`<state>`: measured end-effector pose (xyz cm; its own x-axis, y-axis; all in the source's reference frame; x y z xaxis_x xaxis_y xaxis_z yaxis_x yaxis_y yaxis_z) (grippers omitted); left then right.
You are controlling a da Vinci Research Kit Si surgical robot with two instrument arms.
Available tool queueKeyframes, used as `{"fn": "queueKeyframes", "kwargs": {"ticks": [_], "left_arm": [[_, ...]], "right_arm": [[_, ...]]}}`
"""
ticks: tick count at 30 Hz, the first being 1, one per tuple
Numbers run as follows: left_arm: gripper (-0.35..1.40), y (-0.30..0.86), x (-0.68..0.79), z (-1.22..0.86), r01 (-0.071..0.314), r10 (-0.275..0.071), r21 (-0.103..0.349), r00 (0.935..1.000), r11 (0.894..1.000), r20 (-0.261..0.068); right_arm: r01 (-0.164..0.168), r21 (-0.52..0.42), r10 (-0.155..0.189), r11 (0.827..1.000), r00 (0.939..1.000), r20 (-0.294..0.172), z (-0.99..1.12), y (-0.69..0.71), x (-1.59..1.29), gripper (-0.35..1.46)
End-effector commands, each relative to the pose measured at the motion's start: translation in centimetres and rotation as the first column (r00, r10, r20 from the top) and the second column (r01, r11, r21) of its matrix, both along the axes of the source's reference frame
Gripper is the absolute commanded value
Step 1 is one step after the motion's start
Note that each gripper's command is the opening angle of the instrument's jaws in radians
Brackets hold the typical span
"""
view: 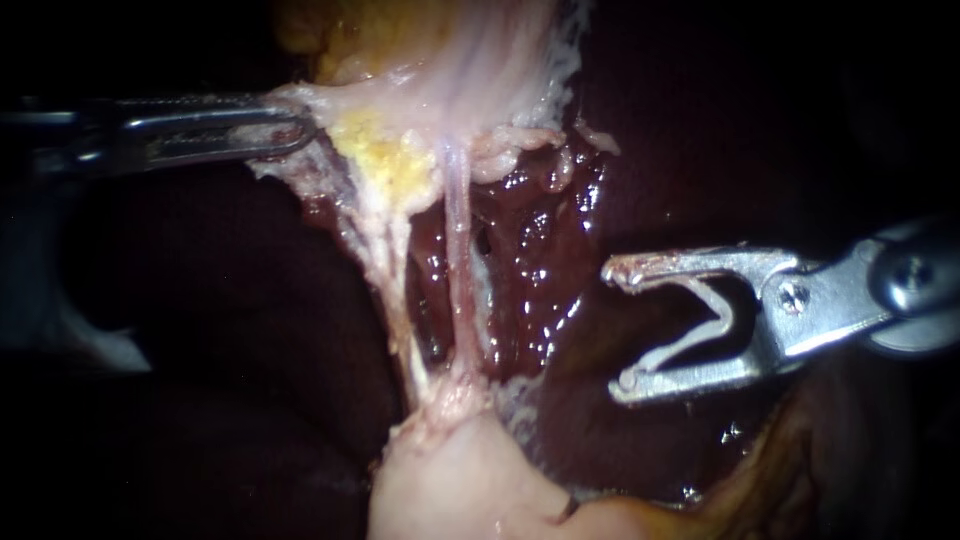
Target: Grabbing gallbladder
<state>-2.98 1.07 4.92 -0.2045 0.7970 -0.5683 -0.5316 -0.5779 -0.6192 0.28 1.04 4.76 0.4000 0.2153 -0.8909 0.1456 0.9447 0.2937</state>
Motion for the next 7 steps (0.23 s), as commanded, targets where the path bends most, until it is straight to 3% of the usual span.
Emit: {"fn": "queueKeyframes", "kwargs": {"ticks": [1, 7], "left_arm": [[-0.35, -0.01, -0.01, 0.0, 0.001, -0.001, 0.0, 1.0, 1.0, -0.001], [-0.35, -0.02, -0.03, -0.01, 0.003, -0.003, -0.001, 1.0, 1.0, -0.002]], "right_arm": [[0.0, 0.0, 0.0, 1.0, 1.0, 0.0, 0.0, 0.0, 0.0, 0.46], [0.0, 0.0, 0.0, 1.0, 1.0, 0.0, 0.0, 0.0, 0.0, 0.46]]}}
